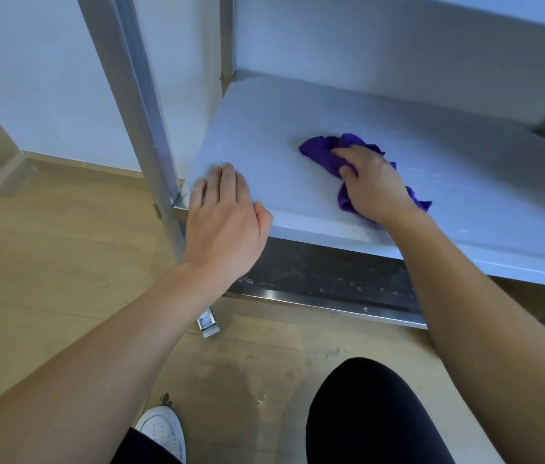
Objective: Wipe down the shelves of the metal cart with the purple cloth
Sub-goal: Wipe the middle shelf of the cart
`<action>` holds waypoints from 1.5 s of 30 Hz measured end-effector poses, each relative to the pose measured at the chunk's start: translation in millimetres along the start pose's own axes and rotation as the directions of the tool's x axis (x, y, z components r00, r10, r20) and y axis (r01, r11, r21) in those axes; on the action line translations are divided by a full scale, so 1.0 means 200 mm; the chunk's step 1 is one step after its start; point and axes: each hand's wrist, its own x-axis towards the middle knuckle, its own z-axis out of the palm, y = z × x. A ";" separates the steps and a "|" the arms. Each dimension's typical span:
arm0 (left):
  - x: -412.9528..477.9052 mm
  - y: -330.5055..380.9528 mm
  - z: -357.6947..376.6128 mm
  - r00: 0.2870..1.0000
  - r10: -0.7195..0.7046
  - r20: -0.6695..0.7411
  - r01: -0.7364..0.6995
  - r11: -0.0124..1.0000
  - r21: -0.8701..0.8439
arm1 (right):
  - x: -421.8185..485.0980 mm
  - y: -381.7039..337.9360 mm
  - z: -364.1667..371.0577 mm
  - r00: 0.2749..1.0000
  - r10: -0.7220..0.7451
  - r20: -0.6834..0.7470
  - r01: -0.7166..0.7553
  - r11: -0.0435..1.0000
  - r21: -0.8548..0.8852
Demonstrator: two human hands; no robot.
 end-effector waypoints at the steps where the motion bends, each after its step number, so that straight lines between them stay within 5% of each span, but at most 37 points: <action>1: 0.00 0.00 0.00 1.000 0.001 -0.003 -0.001 1.000 -0.012 | -0.02 -0.04 0.01 1.000 -0.015 0.005 0.015 1.000 0.006; 9: 0.01 -0.02 0.00 1.000 0.014 -0.016 -0.016 0.996 -0.088 | -0.06 -0.39 0.16 0.965 -0.259 0.042 0.257 0.965 0.050; 21: -0.02 -0.11 -0.19 0.980 0.191 0.063 -0.179 0.971 -0.158 | 0.33 -0.44 0.25 0.982 -0.160 0.098 0.160 0.987 0.007; 30: 0.02 -0.17 -0.19 0.972 0.158 0.177 -0.103 0.953 -0.284 | 0.18 -0.38 0.21 0.958 -0.266 0.109 0.263 0.964 0.048; 37: 0.00 -0.16 -0.19 0.976 0.175 0.126 -0.140 0.959 -0.247 | -0.06 -0.38 0.17 0.946 -0.313 0.089 0.307 0.949 0.076; 45: -0.04 -0.16 -0.19 0.987 0.148 0.062 -0.125 0.951 -0.282 | 0.22 -0.48 0.26 0.963 -0.241 0.124 0.233 0.970 0.074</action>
